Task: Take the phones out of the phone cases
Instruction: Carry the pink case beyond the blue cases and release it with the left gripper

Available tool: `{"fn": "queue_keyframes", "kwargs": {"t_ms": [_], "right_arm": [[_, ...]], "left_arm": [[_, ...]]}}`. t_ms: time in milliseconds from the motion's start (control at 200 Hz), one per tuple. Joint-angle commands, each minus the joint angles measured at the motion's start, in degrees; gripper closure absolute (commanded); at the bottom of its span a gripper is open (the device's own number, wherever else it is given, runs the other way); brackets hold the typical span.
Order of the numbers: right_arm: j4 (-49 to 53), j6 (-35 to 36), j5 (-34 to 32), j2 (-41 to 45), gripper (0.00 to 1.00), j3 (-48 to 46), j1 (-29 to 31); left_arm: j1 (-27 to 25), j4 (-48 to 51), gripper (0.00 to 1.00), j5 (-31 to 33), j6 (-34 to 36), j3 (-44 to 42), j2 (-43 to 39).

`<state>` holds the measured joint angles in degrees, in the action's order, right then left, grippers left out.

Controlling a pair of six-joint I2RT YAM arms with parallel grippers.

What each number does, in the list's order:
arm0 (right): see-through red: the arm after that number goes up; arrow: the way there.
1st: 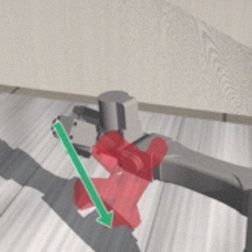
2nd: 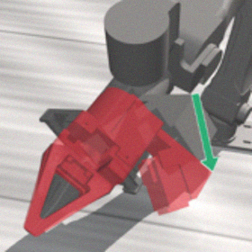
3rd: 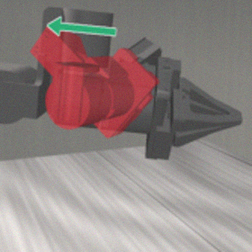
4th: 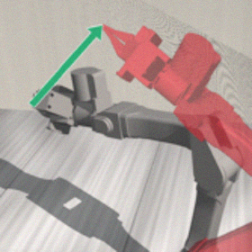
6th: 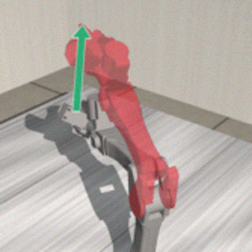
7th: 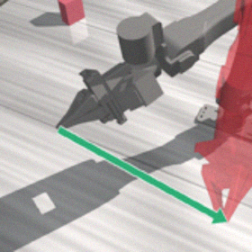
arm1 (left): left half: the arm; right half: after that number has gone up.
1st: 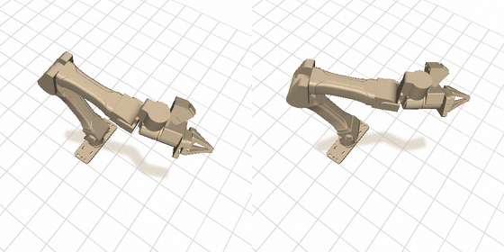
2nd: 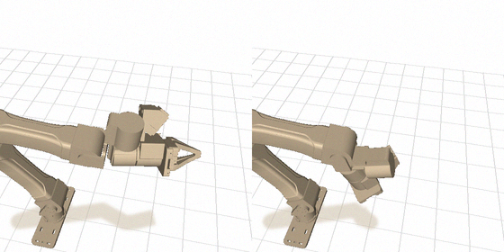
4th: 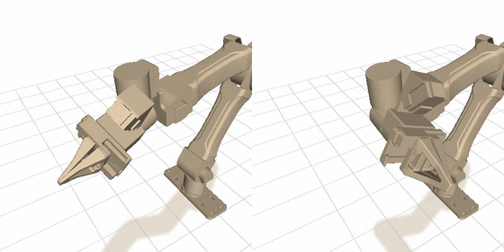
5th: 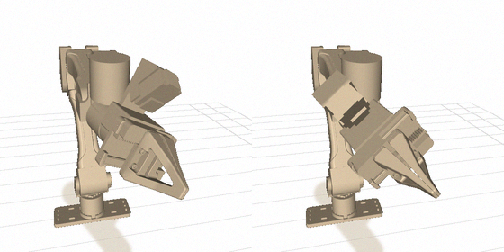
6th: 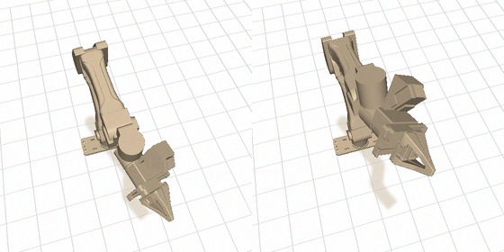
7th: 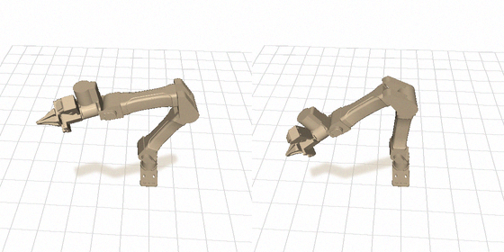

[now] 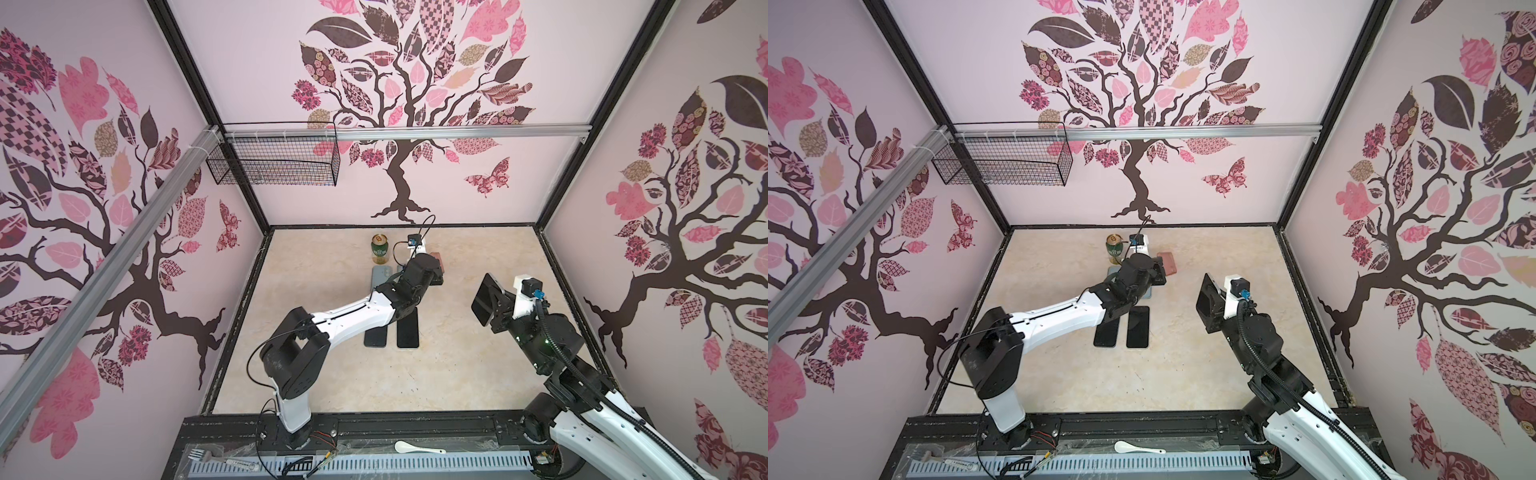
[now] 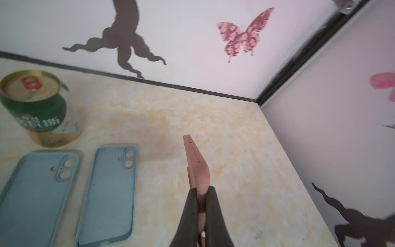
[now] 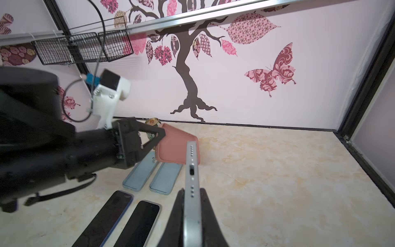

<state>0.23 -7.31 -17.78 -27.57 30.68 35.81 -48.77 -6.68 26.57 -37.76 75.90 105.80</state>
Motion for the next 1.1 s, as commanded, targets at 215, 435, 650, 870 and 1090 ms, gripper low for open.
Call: {"fn": "queue_keyframes", "kwargs": {"t_ms": [215, 435, 650, 870, 1090], "right_arm": [[2.08, -3.40, 1.61, 4.76, 1.00, 0.36, 0.04], [1.55, -4.61, 3.74, 4.51, 1.00, -0.47, 0.07], [0.65, -5.53, 5.05, 4.09, 1.00, -0.89, 0.05], [1.65, -5.96, 4.81, 5.17, 1.00, -1.24, 0.09], [4.71, -2.97, 4.29, 4.07, 1.00, 0.42, 0.12]], "left_arm": [[1.84, -4.00, 1.00, 6.03, -13.98, 10.92, 12.19], [4.18, -5.53, 1.00, 0.75, -17.55, 15.05, 17.41], [4.26, -7.30, 0.87, -3.79, -20.16, 15.60, 21.64], [4.40, -6.80, 0.52, -5.75, -20.12, 14.37, 21.36], [4.20, -3.75, 0.10, -7.19, -12.24, 7.53, 12.62]]}}
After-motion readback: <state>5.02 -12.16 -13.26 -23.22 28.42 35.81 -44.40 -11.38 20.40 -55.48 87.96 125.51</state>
